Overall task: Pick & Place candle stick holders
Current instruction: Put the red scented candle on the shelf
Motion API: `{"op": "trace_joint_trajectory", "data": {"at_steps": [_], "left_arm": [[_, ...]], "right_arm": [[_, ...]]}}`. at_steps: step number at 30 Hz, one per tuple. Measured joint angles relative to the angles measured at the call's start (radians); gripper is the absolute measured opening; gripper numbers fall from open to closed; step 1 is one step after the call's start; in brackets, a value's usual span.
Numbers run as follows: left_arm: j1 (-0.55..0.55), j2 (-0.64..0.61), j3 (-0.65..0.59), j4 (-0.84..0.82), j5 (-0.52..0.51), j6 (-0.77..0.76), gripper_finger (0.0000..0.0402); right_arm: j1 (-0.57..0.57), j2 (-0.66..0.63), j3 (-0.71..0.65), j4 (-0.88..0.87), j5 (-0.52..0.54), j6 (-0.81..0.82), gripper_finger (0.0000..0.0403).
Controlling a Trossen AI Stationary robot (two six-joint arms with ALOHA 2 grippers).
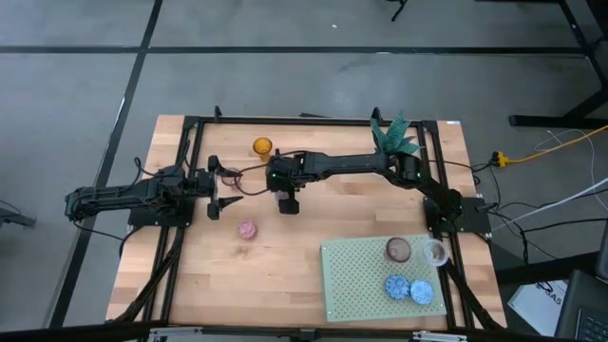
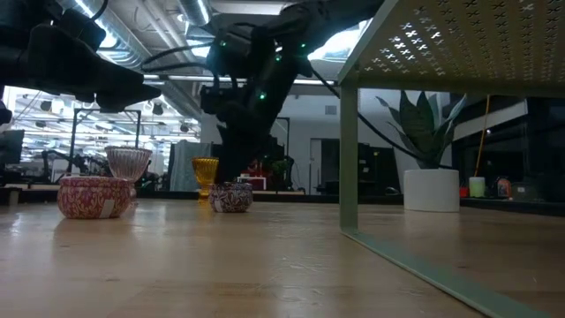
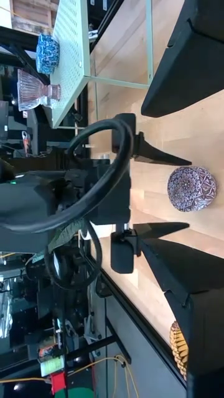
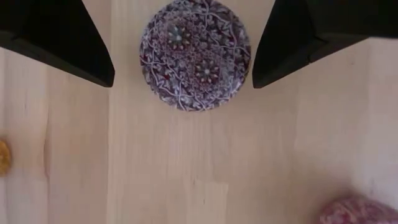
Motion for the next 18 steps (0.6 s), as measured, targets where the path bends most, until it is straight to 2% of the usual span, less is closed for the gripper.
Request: {"op": "trace_joint_trajectory", "data": {"at_steps": [11,14,18], "left_arm": [[0.0,0.0,0.0,0.0,0.002,0.0,0.0334],[0.0,0.0,0.0,0.001,0.002,0.0,0.0334],[0.0,0.0,0.0,0.0,0.001,0.0,0.0334]], "right_arm": [[0.015,0.03,0.0,-0.009,-0.006,0.004,0.0376],[0.017,0.03,0.0,-0.01,0.003,-0.001,0.0349],[0.017,0.03,0.0,-0.022,0.017,-0.003,0.0292]]}}
